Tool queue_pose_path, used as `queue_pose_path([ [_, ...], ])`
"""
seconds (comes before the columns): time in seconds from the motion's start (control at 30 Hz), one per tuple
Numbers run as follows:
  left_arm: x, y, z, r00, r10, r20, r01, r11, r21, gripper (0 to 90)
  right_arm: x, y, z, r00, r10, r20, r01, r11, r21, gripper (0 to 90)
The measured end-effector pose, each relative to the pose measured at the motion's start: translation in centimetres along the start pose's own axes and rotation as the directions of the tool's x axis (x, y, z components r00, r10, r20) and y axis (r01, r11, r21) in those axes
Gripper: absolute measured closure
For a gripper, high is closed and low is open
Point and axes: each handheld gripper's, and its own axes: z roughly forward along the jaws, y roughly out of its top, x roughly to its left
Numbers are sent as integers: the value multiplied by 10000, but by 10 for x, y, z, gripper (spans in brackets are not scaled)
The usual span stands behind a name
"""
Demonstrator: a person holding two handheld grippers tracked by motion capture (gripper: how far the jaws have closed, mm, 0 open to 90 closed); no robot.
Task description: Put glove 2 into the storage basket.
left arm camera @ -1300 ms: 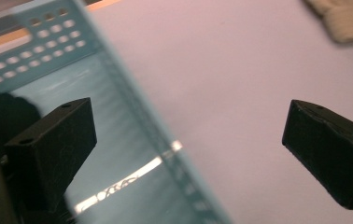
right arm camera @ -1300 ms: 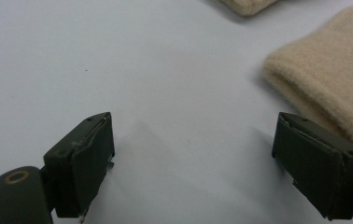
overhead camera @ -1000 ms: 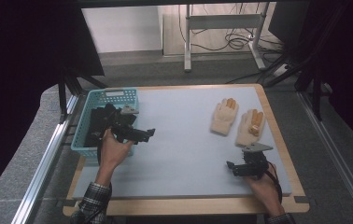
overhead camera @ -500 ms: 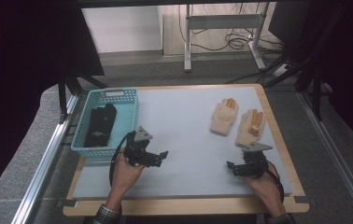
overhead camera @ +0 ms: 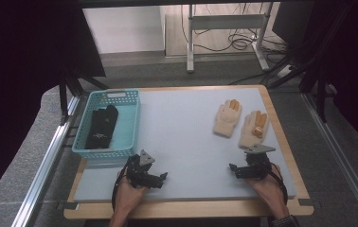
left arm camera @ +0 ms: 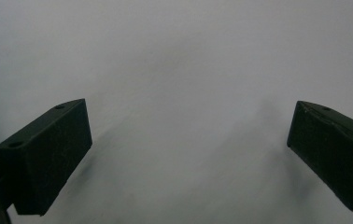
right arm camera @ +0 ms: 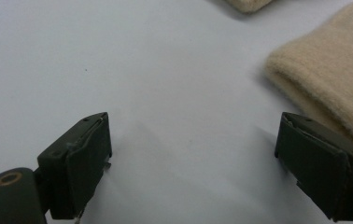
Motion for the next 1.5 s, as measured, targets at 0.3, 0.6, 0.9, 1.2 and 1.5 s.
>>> queue_pose_path([
  [0.3,3,-4,2,9995,-295,84,295,9996,44,7,0,1,-4,9998,-102,-176,99,9998,-157,248],
  [0.6,3,-4,2,9995,-297,67,297,9996,13,7,-6,41,-12,9974,-513,-501,478,9964,-698,424],
  [0.9,3,-4,2,9997,-252,59,252,9997,16,8,-37,85,12,9991,-361,-232,342,9963,-784,464],
  [1.2,3,-4,2,9997,-250,56,250,9997,10,9,-72,130,62,9987,-401,306,420,9970,-656,356],
  [1.5,3,-4,2,9997,-239,50,239,9997,4,10,-87,136,116,9987,-234,447,212,9987,473,265],
])
